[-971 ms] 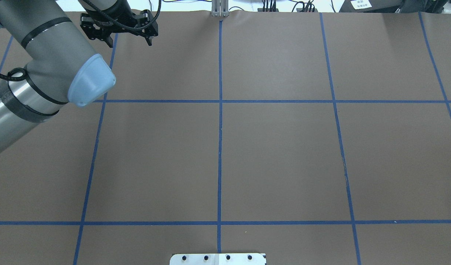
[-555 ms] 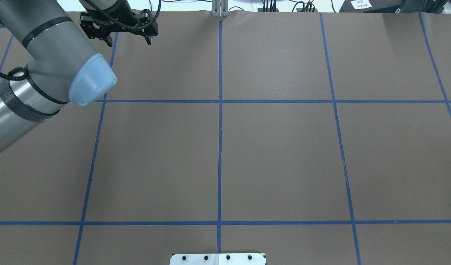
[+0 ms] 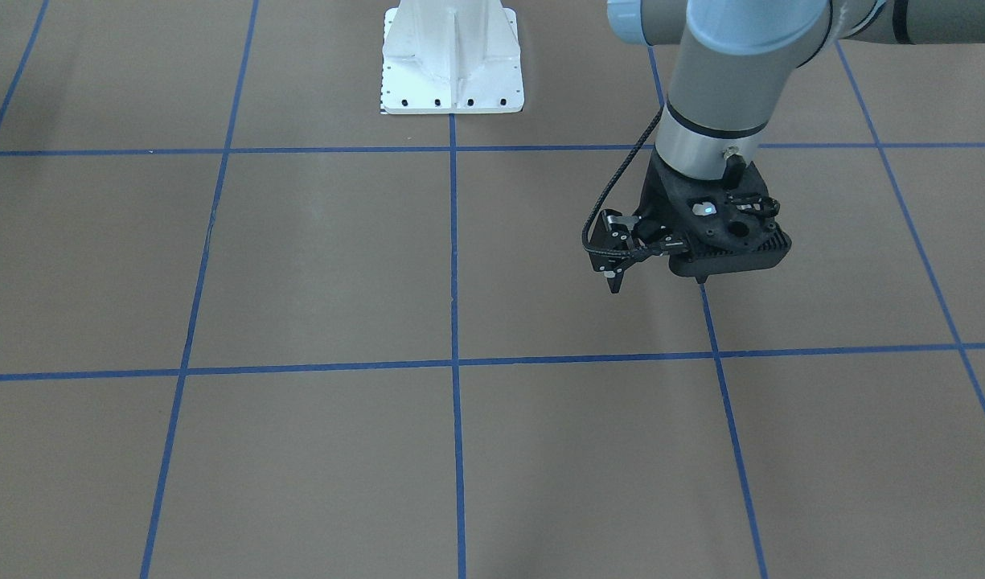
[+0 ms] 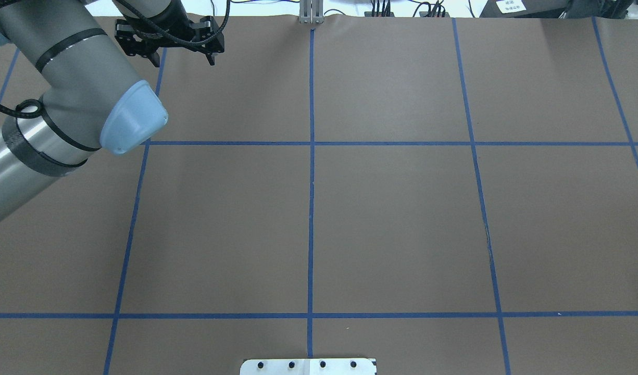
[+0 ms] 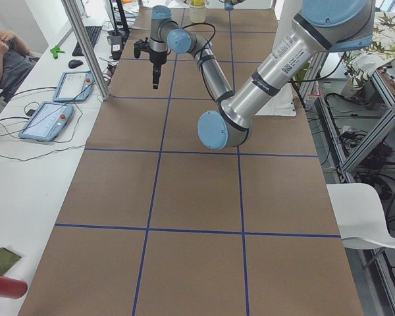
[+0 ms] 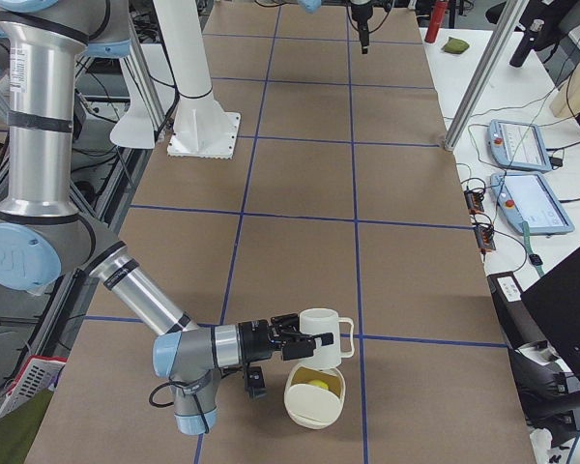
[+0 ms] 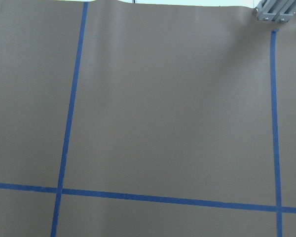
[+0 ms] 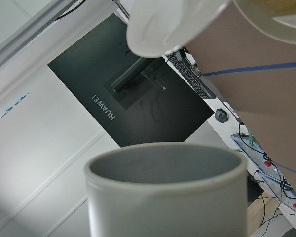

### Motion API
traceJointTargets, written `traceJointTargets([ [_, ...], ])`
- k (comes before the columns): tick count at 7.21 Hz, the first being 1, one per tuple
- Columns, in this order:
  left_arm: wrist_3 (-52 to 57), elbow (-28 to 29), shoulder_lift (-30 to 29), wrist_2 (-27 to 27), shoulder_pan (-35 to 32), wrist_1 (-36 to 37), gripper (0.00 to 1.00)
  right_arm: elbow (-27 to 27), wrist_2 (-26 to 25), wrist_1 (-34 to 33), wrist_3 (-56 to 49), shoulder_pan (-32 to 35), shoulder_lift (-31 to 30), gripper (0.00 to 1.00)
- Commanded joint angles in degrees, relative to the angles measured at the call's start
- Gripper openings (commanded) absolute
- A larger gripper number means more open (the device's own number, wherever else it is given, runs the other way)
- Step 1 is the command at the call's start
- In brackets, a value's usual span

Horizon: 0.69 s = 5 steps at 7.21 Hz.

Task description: Left arm hands cup to right arm to dump lemon

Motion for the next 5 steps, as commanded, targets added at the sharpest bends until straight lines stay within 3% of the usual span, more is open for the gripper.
traceJointTargets([
  [1, 0.0, 0.0, -0.09, 0.06, 0.18, 0.02, 1.0, 0.03, -0.04, 0.09, 2.37, 0.0, 0.15, 0.0],
  [5, 0.0, 0.0, -0.09, 1.11, 0.62, 0.02, 1.0, 2.13, -0.04, 0.26, 1.16, 0.0, -0.11, 0.01],
])
